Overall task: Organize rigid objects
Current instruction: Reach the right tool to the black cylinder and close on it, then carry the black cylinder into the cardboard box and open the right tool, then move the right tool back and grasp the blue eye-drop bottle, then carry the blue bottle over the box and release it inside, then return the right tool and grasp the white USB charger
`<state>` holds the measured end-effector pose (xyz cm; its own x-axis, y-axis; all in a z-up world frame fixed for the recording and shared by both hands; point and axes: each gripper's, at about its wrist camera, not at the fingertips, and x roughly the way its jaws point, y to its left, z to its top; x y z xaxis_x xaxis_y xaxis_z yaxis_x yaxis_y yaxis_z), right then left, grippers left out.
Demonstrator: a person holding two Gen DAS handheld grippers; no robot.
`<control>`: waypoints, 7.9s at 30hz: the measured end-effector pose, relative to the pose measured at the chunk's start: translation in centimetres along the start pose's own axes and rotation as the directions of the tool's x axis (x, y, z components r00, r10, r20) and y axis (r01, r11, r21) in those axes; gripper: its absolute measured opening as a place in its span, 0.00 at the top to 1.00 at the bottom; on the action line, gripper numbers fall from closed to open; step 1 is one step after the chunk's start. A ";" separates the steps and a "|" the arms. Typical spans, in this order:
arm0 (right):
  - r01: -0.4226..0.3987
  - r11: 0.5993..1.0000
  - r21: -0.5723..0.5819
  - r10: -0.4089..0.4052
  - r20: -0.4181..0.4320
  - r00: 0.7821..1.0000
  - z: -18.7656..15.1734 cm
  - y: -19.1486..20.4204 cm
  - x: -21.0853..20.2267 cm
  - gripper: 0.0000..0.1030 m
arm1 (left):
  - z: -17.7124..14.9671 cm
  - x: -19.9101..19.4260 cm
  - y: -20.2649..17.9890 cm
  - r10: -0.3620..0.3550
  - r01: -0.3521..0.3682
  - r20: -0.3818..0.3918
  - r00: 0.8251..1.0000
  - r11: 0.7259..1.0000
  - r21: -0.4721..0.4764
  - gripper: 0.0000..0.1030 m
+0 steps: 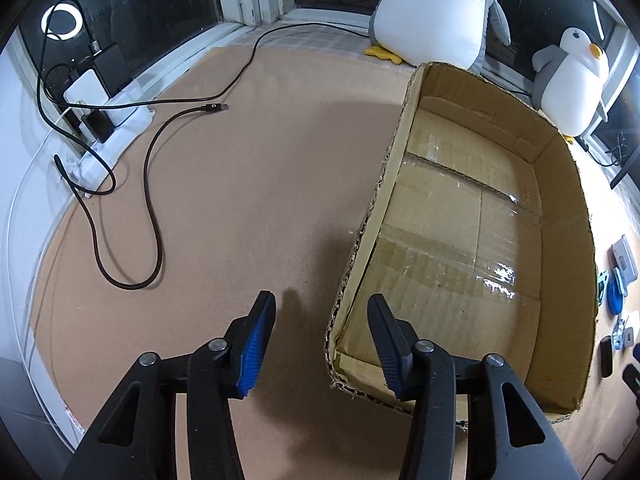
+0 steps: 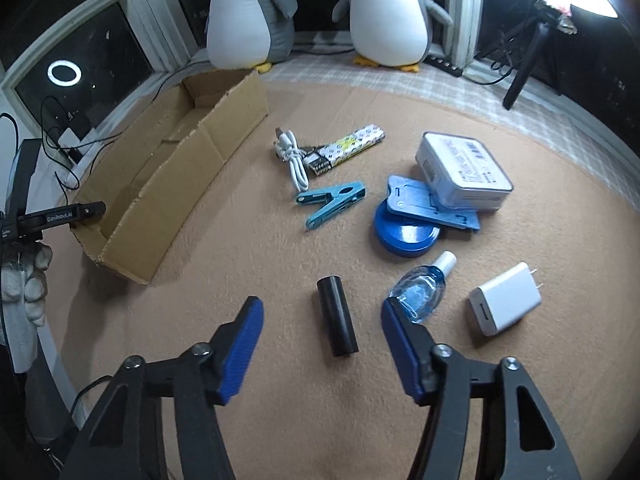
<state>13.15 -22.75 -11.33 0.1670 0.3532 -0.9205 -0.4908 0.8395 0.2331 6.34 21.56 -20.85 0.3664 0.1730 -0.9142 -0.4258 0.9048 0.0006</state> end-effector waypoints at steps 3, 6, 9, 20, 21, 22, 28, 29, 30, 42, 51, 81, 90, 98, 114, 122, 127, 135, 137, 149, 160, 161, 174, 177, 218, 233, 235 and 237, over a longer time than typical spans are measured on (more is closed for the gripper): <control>-0.010 1.000 -0.010 0.009 -0.041 0.999 0.3 -0.2 1.1 0.58 | 0.0 0.2 0.0 -0.003 0.003 -0.005 1.000 1.000 0.001 0.53; -0.014 1.000 -0.017 0.013 -0.070 0.997 0.4 -0.4 1.9 0.63 | 0.1 0.4 0.1 -0.007 0.007 -0.008 1.000 1.000 -0.004 0.54; -0.021 1.000 -0.016 0.019 -0.091 0.996 0.4 -0.4 2.5 0.65 | 0.1 0.5 0.1 -0.010 0.010 -0.011 1.000 1.000 -0.003 0.54; 0.022 0.998 -0.055 -0.028 -0.121 0.992 0.3 0.4 3.6 0.81 | 0.3 1.0 -0.2 -0.007 0.007 -0.019 1.000 1.000 0.008 0.55; 0.025 0.998 -0.056 -0.032 -0.122 0.992 0.3 0.5 3.6 0.83 | 0.3 1.1 -0.3 -0.007 0.007 -0.019 1.000 1.000 0.010 0.55; 0.030 0.998 -0.057 -0.037 -0.122 0.992 0.3 0.6 3.6 0.84 | 0.3 1.1 -0.3 -0.007 0.007 -0.019 1.000 1.000 0.011 0.55; 0.031 0.999 -0.044 -0.036 -0.117 0.992 0.1 0.8 3.4 0.85 | 0.3 1.4 -0.5 -0.011 0.011 -0.021 1.000 1.000 0.012 0.55; 0.028 0.999 -0.039 -0.032 -0.116 0.993 0.0 0.8 3.3 0.85 | 0.3 1.4 -0.5 -0.011 0.011 -0.021 1.000 1.000 0.013 0.55; 0.025 0.999 -0.035 -0.029 -0.116 0.993 0.0 0.8 3.3 0.86 | 0.3 1.4 -0.5 -0.011 0.012 -0.020 1.000 1.000 0.014 0.55; -0.071 0.997 -0.038 0.071 -0.007 0.997 2.1 4.7 -0.7 0.85 | 0.3 1.4 -0.5 -0.011 0.011 -0.016 1.000 1.000 0.015 0.55; -0.161 0.979 -0.127 0.168 0.052 0.984 4.6 11.1 -2.0 0.85 | 0.3 1.3 -0.7 -0.009 0.009 -0.011 1.000 1.000 0.018 0.55; -0.166 0.947 -0.273 0.165 -0.028 0.986 8.0 19.2 4.2 0.85 | 0.2 1.3 -1.2 -0.011 0.011 -0.006 1.000 1.000 0.016 0.55; -0.155 0.944 -0.290 0.157 -0.018 0.987 7.9 19.7 4.1 0.73 | 0.2 1.4 -1.2 -0.007 0.007 -0.004 1.000 1.000 0.022 0.55; -0.141 0.947 -0.289 0.152 0.017 0.988 8.2 19.5 3.2 0.53 | 0.1 1.4 -1.3 -0.004 0.004 -0.003 1.000 1.000 0.026 0.55; -0.112 0.980 -0.167 0.131 0.108 0.985 7.0 14.3 -1.7 0.52 | 0.1 1.4 -1.5 0.007 -0.007 -0.001 1.000 0.999 0.036 0.55; -0.056 0.998 -0.007 0.056 0.128 0.990 4.5 7.0 -3.8 0.52 | 0.0 1.4 -1.7 0.009 -0.008 -0.002 1.000 0.999 0.036 0.55; -0.025 0.991 0.133 0.010 0.113 0.994 2.5 1.6 -4.1 0.51 | 0.0 1.4 -1.8 0.009 -0.009 -0.002 1.000 0.999 0.036 0.55; 0.002 0.963 0.270 -0.019 0.059 0.998 0.3 -4.3 -3.2 0.51 | -0.1 1.4 -1.9 0.010 -0.010 -0.002 1.000 0.999 0.037 0.55; 0.004 0.957 0.292 -0.016 0.038 0.999 0.1 -5.0 -2.5 0.51 | -0.1 1.4 -1.9 0.011 -0.011 -0.002 1.000 0.999 0.037 0.55; 0.053 0.935 0.350 -0.036 -0.056 0.998 0.1 -6.1 1.3 0.51 | -0.1 1.4 -1.9 0.008 -0.008 -0.001 1.000 0.999 0.032 0.55; 0.144 0.950 0.276 -0.116 -0.113 0.987 0.7 -5.0 3.2 0.61 | -0.1 1.4 -1.9 0.007 -0.007 -0.001 1.000 0.999 0.031 0.55; 0.152 0.952 0.267 -0.125 -0.115 0.985 0.8 -4.9 3.2 0.62 | 0.0 1.4 -1.9 0.007 -0.007 -0.001 1.000 0.999 0.032 0.55; 0.136 0.957 0.257 -0.111 -0.110 0.988 0.5 -5.2 2.6 0.69 | 0.0 1.4 -1.8 0.007 -0.007 -0.002 1.000 1.000 0.031 0.55; 0.118 0.959 0.257 -0.098 -0.090 0.991 0.4 -4.8 1.7 0.69 | 0.0 1.4 -1.8 0.008 -0.008 -0.002 1.000 0.999 0.032 0.55; -0.099 0.966 -0.240 0.108 0.029 0.994 9.2 19.1 2.3 0.69 | -0.1 1.5 -1.8 -0.004 0.004 -0.005 1.000 1.000 0.017 0.55; -0.092 0.963 -0.251 0.103 0.030 0.994 9.1 19.1 3.1 0.40 | -0.1 1.5 -1.8 -0.002 0.002 -0.006 1.000 1.000 0.017 0.55; -0.099 0.966 -0.237 0.109 0.030 0.994 9.1 18.8 3.0 0.41 | 0.0 1.5 -1.7 -0.001 0.001 -0.006 1.000 1.000 0.016 0.55; -0.097 0.970 -0.222 0.108 0.038 0.993 9.1 18.4 2.7 0.40 | -0.1 1.5 -1.7 0.000 0.000 -0.005 1.000 1.000 0.017 0.55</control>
<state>12.41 -2.61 -6.68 0.1450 0.4572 -0.8775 -0.6821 0.6886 0.2461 7.54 20.28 -22.21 0.3619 0.1711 -0.9164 -0.4116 0.9113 0.0076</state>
